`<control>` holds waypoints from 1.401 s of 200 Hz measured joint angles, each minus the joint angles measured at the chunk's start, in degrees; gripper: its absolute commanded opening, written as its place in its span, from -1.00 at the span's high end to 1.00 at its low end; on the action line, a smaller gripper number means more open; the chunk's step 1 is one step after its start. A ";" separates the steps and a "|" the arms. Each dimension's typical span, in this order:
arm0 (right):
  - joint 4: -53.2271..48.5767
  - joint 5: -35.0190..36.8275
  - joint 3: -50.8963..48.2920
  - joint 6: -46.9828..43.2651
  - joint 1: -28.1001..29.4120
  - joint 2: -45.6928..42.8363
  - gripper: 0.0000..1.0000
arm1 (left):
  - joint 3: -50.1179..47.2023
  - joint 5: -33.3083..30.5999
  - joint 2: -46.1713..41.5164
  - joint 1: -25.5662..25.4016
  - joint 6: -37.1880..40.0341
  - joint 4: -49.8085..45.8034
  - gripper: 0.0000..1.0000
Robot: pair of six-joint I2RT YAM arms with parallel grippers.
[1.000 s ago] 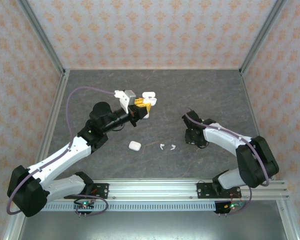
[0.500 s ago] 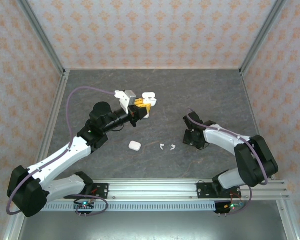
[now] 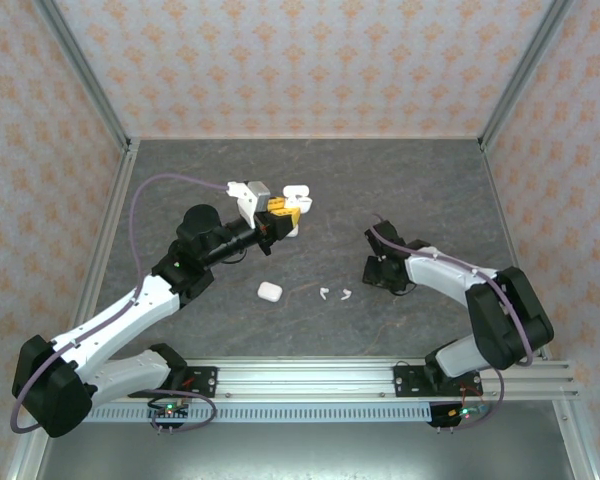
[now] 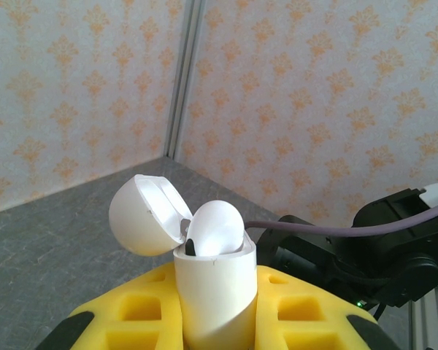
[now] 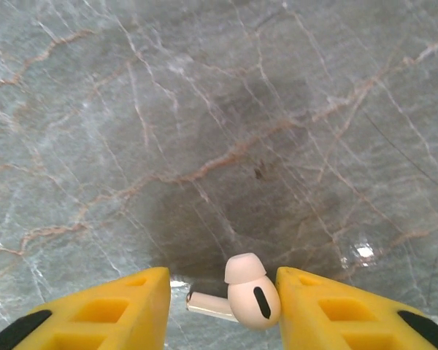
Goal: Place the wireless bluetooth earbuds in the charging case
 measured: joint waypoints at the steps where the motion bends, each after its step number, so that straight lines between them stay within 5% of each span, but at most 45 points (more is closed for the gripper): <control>1: 0.02 0.00 0.04 -0.07 0.00 0.02 0.15 | 0.00 0.00 0.00 0.00 0.02 0.00 1.00; 280: 1.92 1.77 6.47 -5.92 2.73 7.96 0.08 | -0.72 -0.04 -0.61 0.00 0.00 -0.87 1.00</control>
